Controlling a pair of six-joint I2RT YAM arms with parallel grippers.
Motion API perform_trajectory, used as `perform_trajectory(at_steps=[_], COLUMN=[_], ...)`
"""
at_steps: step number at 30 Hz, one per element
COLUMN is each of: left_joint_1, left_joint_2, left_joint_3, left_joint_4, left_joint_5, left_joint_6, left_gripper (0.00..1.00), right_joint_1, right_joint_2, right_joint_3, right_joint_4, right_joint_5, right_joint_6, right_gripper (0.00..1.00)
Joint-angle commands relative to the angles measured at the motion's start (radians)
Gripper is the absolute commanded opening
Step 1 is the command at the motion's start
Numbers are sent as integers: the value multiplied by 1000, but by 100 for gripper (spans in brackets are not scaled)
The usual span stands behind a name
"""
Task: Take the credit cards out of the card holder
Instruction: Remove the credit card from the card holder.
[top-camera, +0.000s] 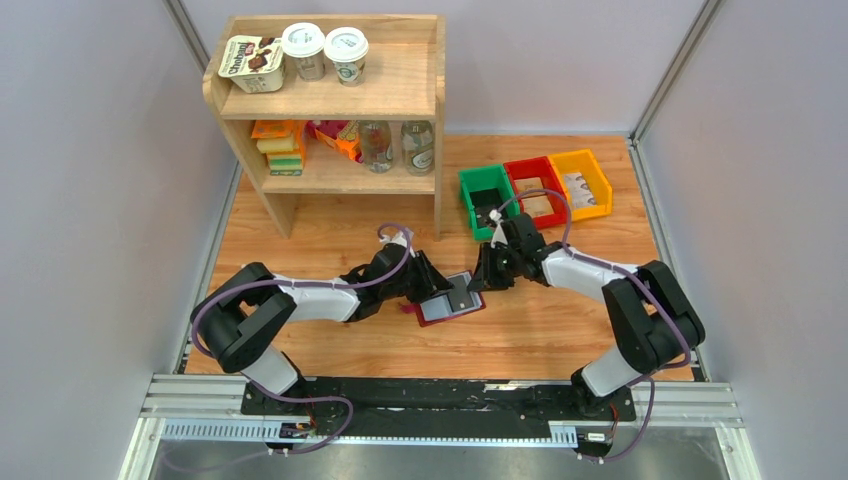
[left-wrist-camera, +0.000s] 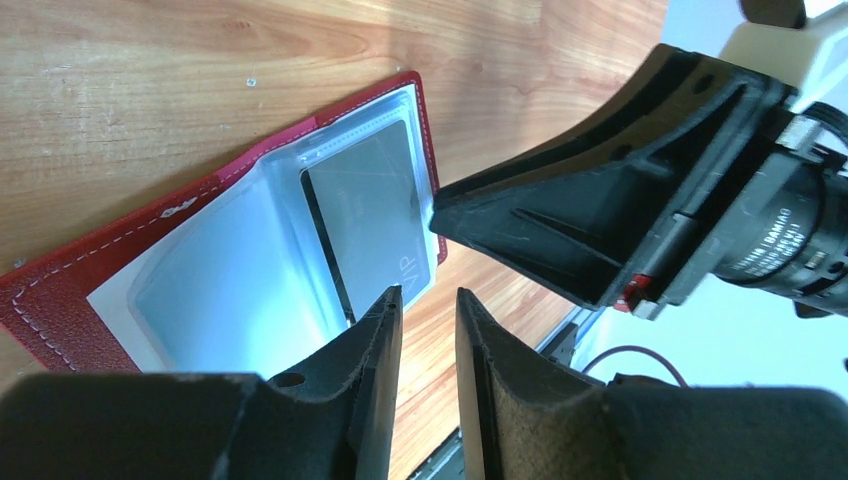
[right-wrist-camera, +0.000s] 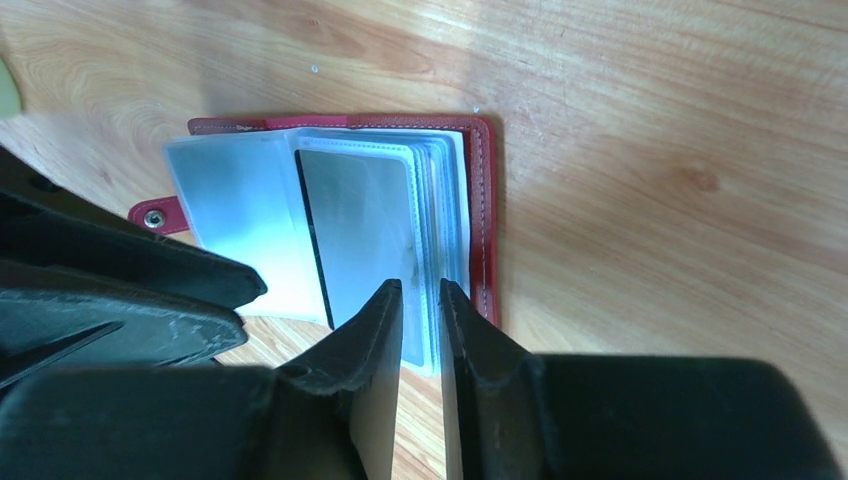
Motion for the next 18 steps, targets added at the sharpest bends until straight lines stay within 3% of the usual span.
perform_trajectory(at_steps=[1,18], left_joint_1=[-2,-2], left_joint_2=[26,57], left_joint_3=[12,19], left_joint_4=[22,-26], left_joint_5=[11,-24], left_joint_6=[14,14], left_gripper=[35,39], right_joint_1=[5,5], right_joint_2=[-64,48], right_joint_3=[46,40], right_joint_4=[-24,27], right_joint_5=[23,-35], right_joint_6=[3,-8], right_gripper=[24,19])
